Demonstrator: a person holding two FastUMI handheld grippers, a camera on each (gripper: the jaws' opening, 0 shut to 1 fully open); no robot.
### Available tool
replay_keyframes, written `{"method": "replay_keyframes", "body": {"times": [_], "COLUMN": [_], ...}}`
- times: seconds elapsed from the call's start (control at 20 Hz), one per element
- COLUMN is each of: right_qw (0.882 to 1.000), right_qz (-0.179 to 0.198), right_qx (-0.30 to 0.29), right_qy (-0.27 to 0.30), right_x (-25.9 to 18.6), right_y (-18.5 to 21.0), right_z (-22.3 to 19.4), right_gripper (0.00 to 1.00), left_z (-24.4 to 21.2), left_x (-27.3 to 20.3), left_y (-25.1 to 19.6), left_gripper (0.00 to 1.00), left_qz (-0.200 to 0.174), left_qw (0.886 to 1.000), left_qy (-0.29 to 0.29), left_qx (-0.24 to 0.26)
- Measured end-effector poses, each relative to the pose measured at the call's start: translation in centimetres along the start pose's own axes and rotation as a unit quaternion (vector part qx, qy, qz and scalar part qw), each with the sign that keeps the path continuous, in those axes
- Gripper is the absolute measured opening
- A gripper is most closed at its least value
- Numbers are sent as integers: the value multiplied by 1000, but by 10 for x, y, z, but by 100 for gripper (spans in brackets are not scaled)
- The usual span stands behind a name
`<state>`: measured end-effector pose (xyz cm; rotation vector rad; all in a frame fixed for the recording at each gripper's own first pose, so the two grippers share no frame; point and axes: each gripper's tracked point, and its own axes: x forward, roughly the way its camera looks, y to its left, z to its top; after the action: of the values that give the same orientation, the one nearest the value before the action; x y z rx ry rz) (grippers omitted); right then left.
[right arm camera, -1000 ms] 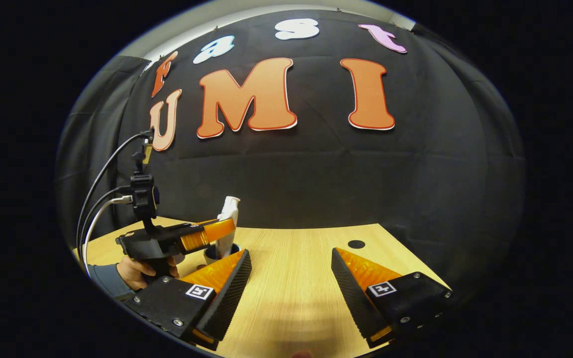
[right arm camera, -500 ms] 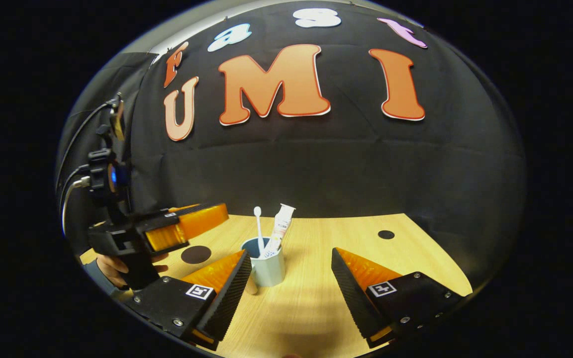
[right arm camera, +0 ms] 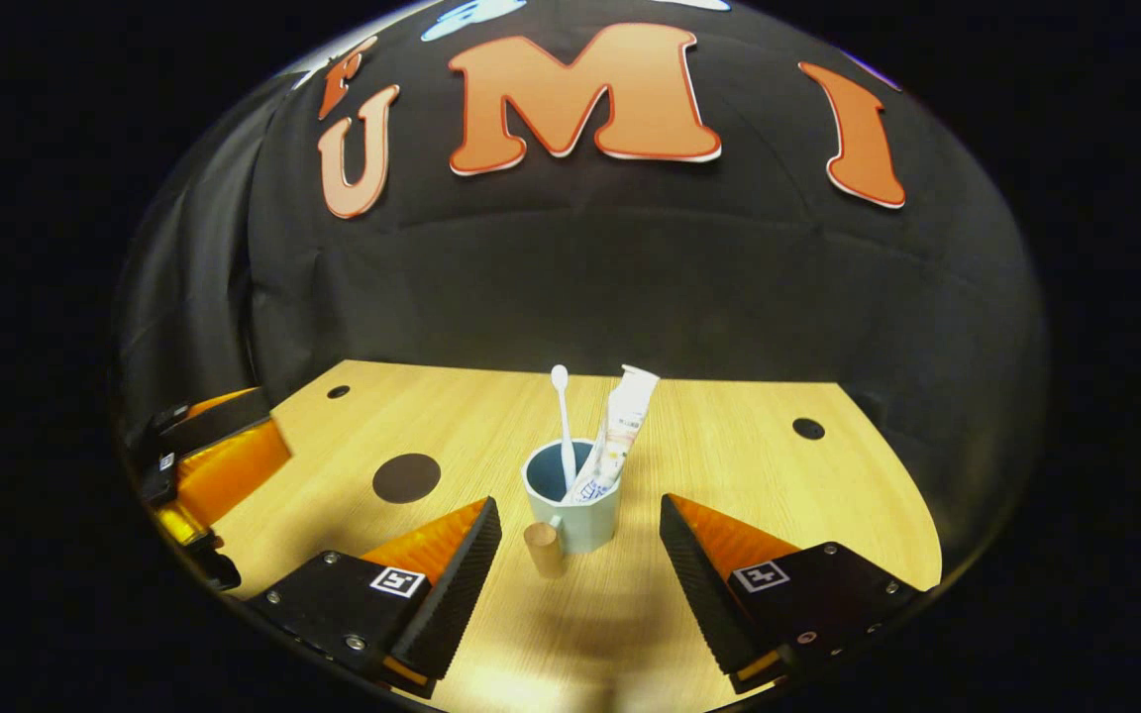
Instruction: Put the toothbrush and toothpaste on the desktop into the cup, then pick up the cup and place it on the coaster on the desktop.
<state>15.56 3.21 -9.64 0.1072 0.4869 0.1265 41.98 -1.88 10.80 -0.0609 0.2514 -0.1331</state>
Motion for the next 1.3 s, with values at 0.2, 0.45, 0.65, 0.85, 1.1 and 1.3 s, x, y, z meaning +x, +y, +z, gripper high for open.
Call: {"method": "replay_keyframes", "body": {"times": [0.2,0.45,0.65,0.85,1.1,1.3], "right_qw": [997,984,972,962,963,965], "right_qz": [-10,-29,-63,-82,-95,-89], "right_qx": [0,31,46,59,44,46], "right_qy": [82,173,224,255,248,243], "right_x": [25,53,71,76,77,75], "right_y": [8,12,7,7,5,5], "right_z": [-10,-33,-47,-61,-60,-57], "right_gripper": [89,80,66,58,47,20], "left_z": [-12,-28,-45,-58,-70,-77], "left_x": [-27,-45,-52,-59,-65,-68], "left_y": [29,52,69,76,72,71], "left_gripper": [98,98,98,98,98,98], "left_qz": [26,36,44,49,47,46], "left_qw": [1000,999,998,997,997,995], "left_qy": [9,20,30,39,50,58], "left_qx": [3,-8,-26,-41,-47,-59]}}
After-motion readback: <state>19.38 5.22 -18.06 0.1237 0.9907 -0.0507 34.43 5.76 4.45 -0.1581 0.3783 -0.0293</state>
